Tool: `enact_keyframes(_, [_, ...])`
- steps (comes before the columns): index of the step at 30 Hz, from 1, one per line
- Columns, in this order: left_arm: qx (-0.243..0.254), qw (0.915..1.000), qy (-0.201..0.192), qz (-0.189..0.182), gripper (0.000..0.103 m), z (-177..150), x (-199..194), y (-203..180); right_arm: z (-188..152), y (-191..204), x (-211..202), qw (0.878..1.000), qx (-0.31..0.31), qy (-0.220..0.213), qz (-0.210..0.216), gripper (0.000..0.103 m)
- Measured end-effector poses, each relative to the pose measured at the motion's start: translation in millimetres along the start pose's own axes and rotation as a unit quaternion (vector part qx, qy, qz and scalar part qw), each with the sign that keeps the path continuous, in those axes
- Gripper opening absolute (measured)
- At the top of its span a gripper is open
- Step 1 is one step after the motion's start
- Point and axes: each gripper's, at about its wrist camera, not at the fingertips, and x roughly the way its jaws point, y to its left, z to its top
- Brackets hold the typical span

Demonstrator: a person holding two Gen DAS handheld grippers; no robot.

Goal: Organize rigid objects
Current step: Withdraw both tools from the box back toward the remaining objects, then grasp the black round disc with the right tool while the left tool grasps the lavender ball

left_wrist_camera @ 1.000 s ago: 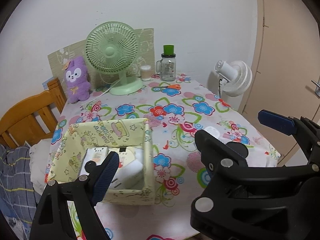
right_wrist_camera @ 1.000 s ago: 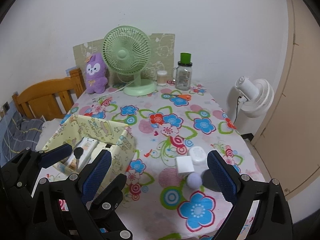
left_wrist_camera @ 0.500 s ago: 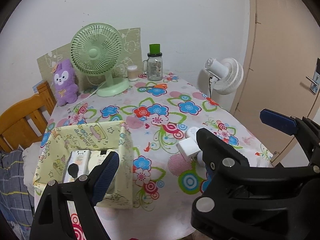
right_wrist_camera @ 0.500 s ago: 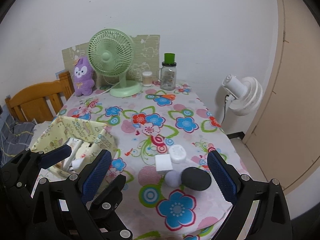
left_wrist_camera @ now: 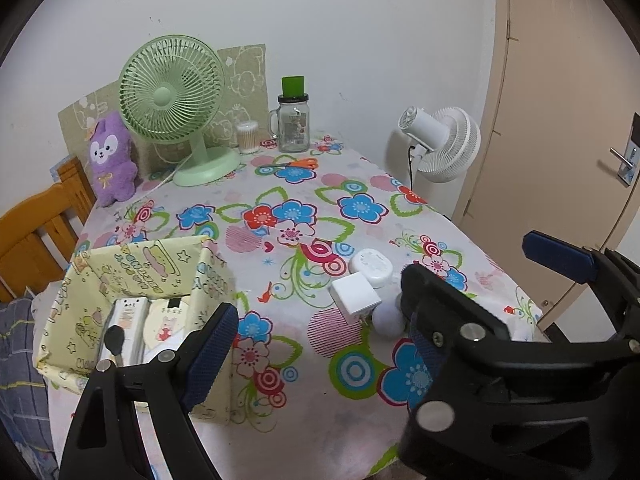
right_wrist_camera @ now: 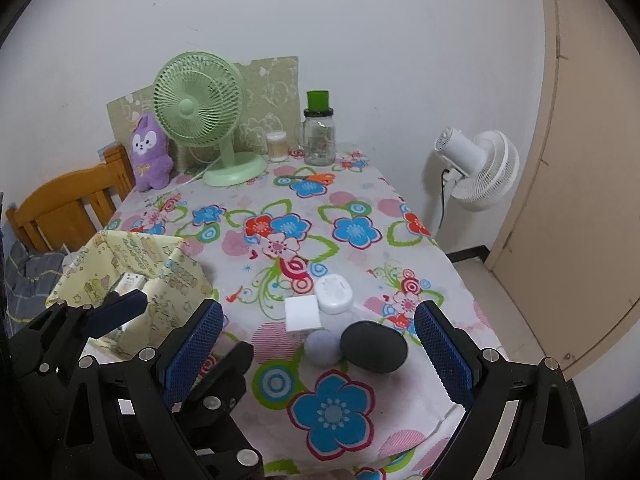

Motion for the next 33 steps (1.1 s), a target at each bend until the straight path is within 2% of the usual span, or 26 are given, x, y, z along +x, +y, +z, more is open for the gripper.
enact_keyframes(7, [0.001,1.0,-0.008,0.004,0.089,-2,13,-9,-7,-13,10,1.0,0.007,-0.003,0.001,0.098])
enact_keyframes(18, [-0.014,0.9998,0.016,0.001,0.089,-17,48,-14,-23,-34,42,1.0,0.017,0.021,-0.004,0.097])
enact_keyframes(33, [0.008,0.9987,0.049,-0.009,0.089,-30,90,-31,-44,-50,78,0.998,0.021,0.051,-0.025,0.09])
